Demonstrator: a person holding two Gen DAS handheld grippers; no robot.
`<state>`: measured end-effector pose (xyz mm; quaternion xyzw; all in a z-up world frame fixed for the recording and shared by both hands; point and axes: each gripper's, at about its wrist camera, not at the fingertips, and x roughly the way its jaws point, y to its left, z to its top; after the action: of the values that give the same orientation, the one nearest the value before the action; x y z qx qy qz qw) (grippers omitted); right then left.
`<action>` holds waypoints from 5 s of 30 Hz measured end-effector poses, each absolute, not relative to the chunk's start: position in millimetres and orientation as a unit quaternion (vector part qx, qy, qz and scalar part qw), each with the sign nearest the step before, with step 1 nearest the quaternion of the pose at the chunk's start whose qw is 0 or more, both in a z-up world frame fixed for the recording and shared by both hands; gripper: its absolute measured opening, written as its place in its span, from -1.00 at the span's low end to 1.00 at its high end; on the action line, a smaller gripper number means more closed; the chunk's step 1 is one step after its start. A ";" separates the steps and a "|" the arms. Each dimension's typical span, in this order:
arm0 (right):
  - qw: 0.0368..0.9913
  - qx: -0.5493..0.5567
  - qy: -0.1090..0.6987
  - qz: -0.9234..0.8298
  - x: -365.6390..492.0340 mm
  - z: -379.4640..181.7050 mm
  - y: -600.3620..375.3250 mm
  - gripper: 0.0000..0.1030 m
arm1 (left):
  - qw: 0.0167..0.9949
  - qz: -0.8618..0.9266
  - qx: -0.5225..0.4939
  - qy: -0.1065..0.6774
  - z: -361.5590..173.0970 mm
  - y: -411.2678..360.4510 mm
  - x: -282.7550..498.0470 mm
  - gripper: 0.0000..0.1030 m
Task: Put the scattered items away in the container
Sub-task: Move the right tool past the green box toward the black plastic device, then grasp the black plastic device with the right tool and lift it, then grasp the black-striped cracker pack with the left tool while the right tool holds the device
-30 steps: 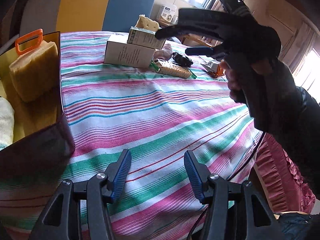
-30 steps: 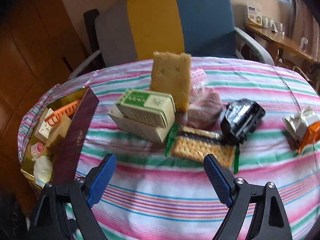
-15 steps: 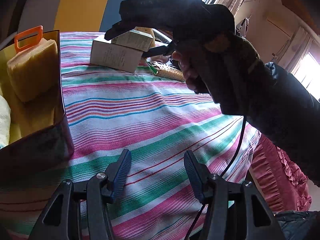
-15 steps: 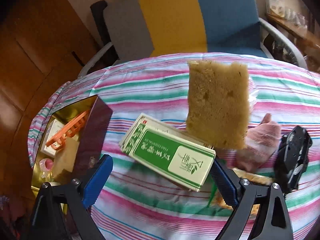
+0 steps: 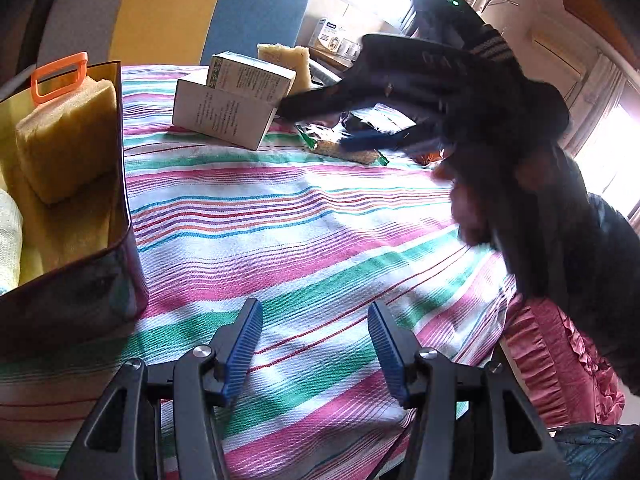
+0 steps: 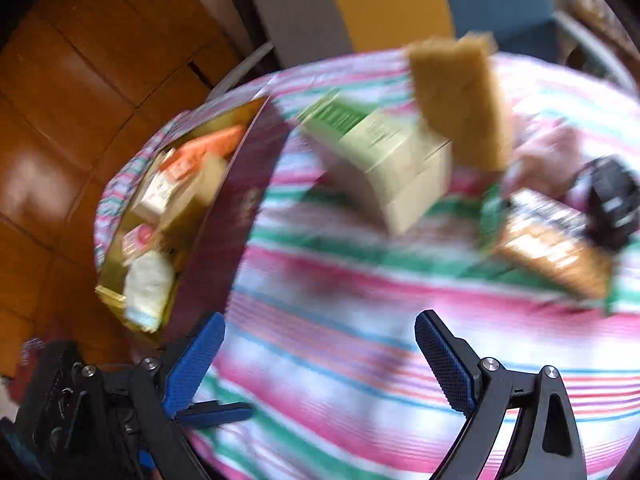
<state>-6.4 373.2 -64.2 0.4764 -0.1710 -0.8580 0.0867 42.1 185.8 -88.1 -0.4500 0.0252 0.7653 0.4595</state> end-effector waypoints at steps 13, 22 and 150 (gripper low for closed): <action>-0.030 0.495 -0.117 -0.860 -67.6 -74.0 452.1 0.90 | 0.460 0.766 -0.449 0.033 -90.9 184.6 41.2 0.08; 0.005 0.503 -0.157 -0.850 -27.3 -92.8 433.9 0.99 | 0.458 0.769 -0.445 0.033 -92.8 189.8 42.5 0.08; -0.199 0.403 -0.102 -0.887 133.7 -102.3 462.3 1.00 | 0.344 0.774 -0.493 0.197 -78.4 357.6 -12.4 0.01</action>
<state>133.7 462.3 -102.3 0.4032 -0.1015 -0.8875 -0.1987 -12.4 357.6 -78.4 -0.4931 0.1969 0.7744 0.3441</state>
